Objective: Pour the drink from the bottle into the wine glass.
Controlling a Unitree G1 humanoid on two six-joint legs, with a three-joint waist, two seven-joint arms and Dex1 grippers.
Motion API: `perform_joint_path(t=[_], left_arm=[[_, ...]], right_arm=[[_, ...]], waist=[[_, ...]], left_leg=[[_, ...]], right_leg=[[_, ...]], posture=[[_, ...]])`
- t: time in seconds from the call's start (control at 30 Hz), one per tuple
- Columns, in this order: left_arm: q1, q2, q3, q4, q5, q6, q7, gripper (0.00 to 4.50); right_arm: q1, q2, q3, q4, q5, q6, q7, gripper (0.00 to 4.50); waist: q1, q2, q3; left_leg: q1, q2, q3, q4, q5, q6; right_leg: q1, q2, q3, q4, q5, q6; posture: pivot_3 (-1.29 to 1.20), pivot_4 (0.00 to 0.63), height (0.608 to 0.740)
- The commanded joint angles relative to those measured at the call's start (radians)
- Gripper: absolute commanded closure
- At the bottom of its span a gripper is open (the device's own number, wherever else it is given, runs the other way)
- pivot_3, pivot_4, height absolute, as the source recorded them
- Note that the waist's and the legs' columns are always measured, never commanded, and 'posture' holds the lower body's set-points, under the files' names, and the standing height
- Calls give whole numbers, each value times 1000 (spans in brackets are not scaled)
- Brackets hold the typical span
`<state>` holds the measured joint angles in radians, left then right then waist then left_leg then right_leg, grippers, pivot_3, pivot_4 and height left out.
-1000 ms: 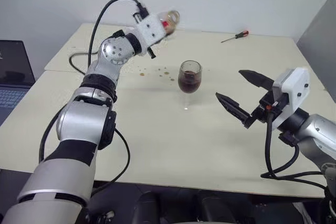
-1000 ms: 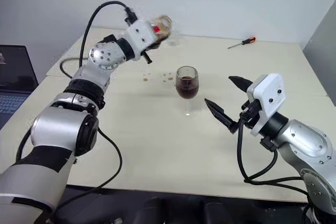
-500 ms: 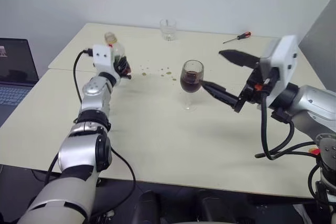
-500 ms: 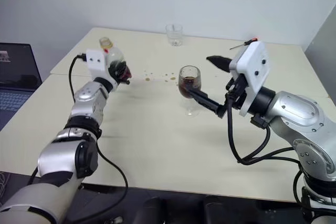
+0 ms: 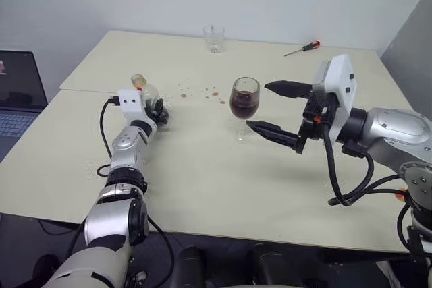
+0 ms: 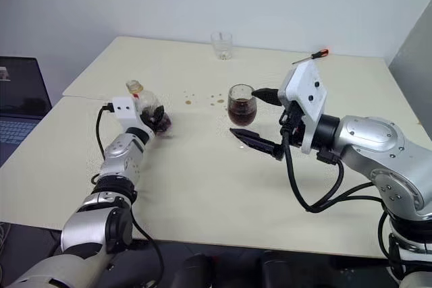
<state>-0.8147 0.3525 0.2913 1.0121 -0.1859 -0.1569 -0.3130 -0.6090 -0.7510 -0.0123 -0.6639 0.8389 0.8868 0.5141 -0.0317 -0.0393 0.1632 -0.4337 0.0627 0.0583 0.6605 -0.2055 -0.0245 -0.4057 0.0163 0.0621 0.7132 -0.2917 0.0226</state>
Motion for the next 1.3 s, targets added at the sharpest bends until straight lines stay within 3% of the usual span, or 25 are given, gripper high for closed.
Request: perform_joint_path(t=[0.03, 0.2, 0.33, 0.67, 0.93, 1.13, 1.3], left_arm=[[19, -8, 10, -59, -18, -11, 14, 1605], [49, -21, 7, -104, -23, 7, 34, 20], [73, -13, 11, -171, -35, 40, 31, 20], [232, 98, 24, -627, -161, 342, -114, 20], [178, 205, 4, -803, -235, 507, -233, 20], [176, 327, -10, -957, -347, 665, -418, 20], [222, 520, 17, -1036, -470, 813, -651, 20]], right_arm=[[-27, -8, -1, 1, -30, -2, 2, 0], [-31, -3, 3, 3, -45, 1, 7, 0], [-35, 3, 4, 7, -50, 4, 9, 0], [-36, 19, -3, 45, -46, -1, 35, 0], [-58, -13, 17, 137, -128, -60, 128, 0], [-61, -35, -2, 187, -167, -95, 189, 0], [36, -128, -101, 202, -145, -100, 281, 0]], waist=[[0, 0, 0], [0, 0, 0], [0, 0, 0], [-1, 0, 0], [1, -1, 1], [-1, -1, 2], [-1, -1, 4]], left_leg=[[0, 0, 0, 0, 0, 0], [0, 0, 0, 0, 0, 0], [0, 0, 0, 0, 0, 0], [0, 2, -2, -1, 0, 0], [0, 1, -1, -1, 0, 0], [0, 1, -1, -2, 0, 0], [0, 2, -1, -4, 0, 0]], right_leg=[[0, 0, 0, 0, 0, 0], [0, 0, 1, 0, 0, 0], [0, 0, 1, 0, 0, 0], [0, -1, 1, 0, 0, 0], [0, -2, 1, -2, 0, 0], [-1, -1, 2, -2, 0, 0], [-1, -1, 2, -3, -3, 0]], posture=[[0, 150, 740], [0, 150, 740], [0, 150, 740], [0, 150, 740], [0, 150, 740], [0, 150, 740], [0, 150, 740]])
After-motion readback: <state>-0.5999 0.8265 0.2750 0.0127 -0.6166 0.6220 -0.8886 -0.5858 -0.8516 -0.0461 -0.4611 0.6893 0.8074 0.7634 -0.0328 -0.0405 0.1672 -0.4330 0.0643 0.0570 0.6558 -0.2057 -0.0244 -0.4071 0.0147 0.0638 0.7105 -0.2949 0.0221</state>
